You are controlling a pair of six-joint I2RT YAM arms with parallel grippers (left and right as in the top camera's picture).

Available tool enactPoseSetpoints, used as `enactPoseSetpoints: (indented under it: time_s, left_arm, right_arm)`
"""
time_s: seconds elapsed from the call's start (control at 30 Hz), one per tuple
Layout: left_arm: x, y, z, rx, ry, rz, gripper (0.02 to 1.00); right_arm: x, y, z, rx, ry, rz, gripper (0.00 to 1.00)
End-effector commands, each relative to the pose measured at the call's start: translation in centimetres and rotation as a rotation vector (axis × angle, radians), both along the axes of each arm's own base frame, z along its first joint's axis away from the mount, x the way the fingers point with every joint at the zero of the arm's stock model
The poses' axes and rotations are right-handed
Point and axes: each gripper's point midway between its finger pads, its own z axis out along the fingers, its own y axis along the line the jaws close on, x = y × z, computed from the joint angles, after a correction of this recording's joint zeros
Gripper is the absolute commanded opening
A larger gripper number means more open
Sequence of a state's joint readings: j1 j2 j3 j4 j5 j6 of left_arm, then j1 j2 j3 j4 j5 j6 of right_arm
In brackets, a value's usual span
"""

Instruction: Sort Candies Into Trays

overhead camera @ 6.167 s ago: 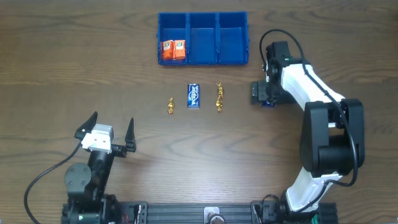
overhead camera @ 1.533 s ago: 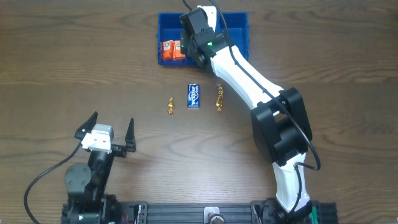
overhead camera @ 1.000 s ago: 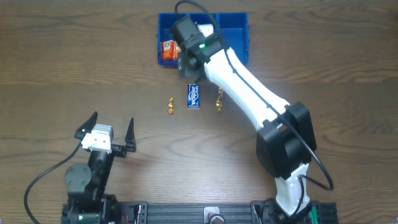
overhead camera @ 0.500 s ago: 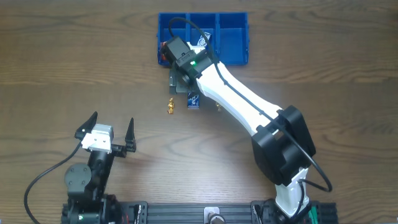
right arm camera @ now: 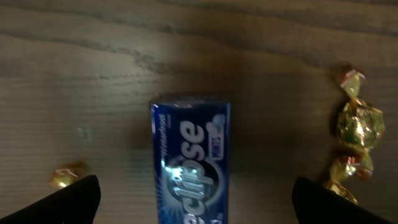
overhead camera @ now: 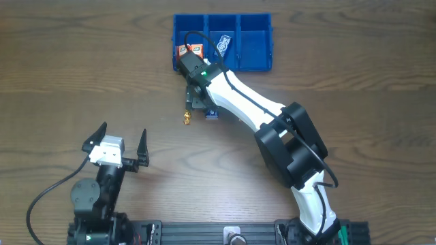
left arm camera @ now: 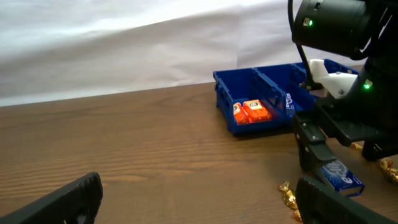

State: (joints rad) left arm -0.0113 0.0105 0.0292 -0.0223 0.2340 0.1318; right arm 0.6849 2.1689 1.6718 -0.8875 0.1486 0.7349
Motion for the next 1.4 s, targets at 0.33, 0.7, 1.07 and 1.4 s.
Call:
enactPoseSetpoints:
  time_s: [0.33,0.7,1.07,1.4]
  left_arm:
    - [-0.1,-0.4,-1.8,0.009,0.048,-0.022,0.996]
    - [-0.1,-0.4,-1.8,0.009,0.048,-0.022,0.998]
    - [-0.1,-0.4,-1.8,0.009,0.048,-0.022,0.996]
    - [-0.1,-0.4,-1.8,0.009,0.048,-0.022,0.998]
  right_arm:
    - [-0.3,0.0,-2.7,-0.009,0.036,-0.018,0.757]
    - [-0.2,0.1,-2.7,-0.009,0.034,-0.018,0.391]
    - [0.5,-0.3,0.7,0.001,-0.022,-0.025,0.343]
    - [5.9,-2.4,21.4,0.024,-0.562,0.001,0.360]
